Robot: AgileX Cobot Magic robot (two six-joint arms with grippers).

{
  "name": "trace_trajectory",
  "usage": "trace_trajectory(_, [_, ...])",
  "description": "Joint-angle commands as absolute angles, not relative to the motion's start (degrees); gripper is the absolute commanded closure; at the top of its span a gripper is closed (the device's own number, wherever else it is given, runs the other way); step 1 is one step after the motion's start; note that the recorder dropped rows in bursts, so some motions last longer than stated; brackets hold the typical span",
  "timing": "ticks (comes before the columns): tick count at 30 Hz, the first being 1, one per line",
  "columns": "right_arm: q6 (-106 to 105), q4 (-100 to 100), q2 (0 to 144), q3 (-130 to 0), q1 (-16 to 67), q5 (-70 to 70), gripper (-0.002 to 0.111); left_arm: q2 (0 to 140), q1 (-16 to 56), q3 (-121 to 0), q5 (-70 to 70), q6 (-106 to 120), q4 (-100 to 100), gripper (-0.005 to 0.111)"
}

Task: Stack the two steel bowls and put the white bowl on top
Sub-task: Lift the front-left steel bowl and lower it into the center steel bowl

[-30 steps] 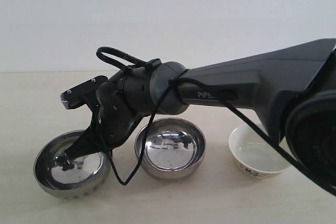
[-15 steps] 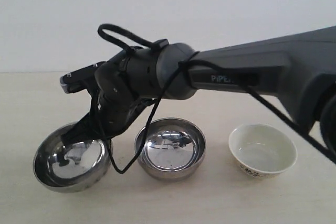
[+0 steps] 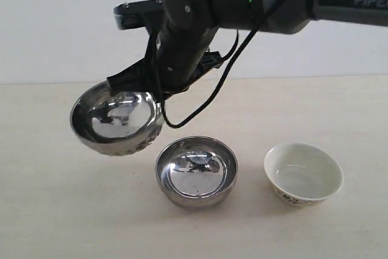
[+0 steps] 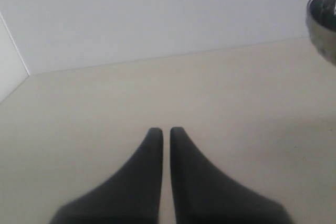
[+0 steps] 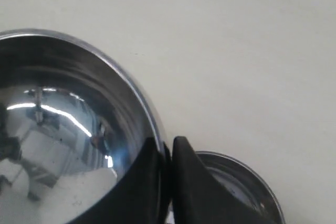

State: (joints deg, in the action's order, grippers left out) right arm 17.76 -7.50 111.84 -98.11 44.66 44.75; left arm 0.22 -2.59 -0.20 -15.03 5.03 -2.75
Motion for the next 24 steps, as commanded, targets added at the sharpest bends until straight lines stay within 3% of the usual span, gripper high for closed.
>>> trace_trajectory(1, [16.0, -3.4, 108.5, -98.4, 40.9, 48.2, 0.108, 0.0, -2.7, 0.0, -14.6, 4.5, -2.4, 0.103])
trace_trajectory(9, [13.3, 1.4, 108.0, -98.4, 36.5, 52.6, 0.108, 0.0, -2.7, 0.0, -14.6, 4.5, -2.4, 0.103])
trace_trajectory(24, [10.0, 5.9, 107.8, -87.7, 32.0, 47.2, 0.108, 0.0, -2.7, 0.0, -14.6, 4.5, -2.4, 0.103])
